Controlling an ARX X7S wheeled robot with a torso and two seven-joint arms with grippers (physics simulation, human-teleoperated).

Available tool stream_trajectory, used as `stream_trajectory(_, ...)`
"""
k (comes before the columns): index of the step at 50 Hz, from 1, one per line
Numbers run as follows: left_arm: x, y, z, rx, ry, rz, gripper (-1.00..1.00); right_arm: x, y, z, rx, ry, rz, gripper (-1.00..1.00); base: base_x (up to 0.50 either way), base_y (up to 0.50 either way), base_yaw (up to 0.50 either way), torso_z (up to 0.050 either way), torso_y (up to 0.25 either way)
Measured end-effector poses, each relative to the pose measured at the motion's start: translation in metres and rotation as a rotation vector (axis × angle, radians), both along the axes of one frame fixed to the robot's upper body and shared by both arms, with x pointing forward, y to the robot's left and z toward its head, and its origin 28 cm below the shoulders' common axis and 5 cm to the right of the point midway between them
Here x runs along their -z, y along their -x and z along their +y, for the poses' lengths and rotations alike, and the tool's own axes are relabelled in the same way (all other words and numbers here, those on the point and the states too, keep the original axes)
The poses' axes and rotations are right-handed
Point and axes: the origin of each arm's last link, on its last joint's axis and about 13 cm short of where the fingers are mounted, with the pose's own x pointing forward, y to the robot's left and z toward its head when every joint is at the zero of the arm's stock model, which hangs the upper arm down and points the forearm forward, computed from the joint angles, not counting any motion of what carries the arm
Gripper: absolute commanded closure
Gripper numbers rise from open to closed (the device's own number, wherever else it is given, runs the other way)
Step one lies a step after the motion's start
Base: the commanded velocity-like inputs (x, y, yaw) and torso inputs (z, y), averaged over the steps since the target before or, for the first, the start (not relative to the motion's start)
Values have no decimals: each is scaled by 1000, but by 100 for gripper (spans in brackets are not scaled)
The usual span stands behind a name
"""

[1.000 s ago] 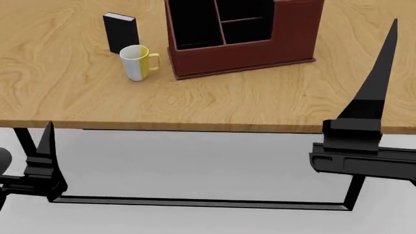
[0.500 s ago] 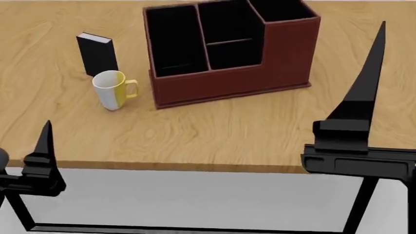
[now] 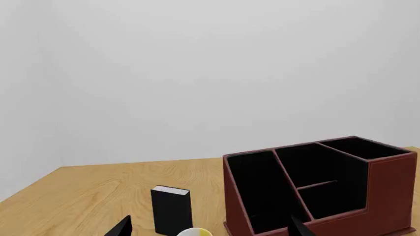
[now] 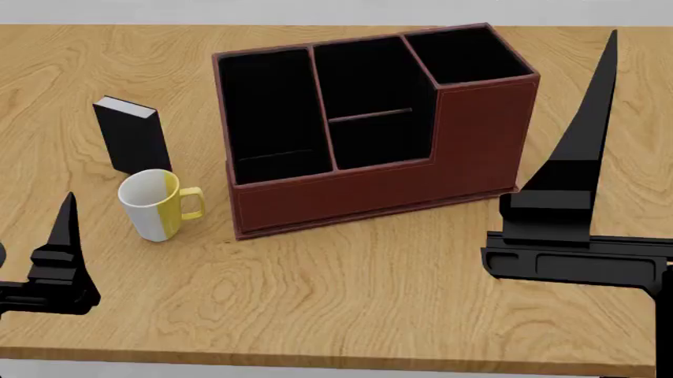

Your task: Pick up the book and place it in the back compartment of the caddy.

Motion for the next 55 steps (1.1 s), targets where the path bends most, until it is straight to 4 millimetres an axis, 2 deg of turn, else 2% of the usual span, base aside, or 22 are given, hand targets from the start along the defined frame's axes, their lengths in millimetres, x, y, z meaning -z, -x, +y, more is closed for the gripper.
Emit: stream_trajectory(55, -2, 1, 2, -8, 17, -18, -100, -3, 6, -1, 2, -5, -14, -100, 493, 0, 0, 0, 2)
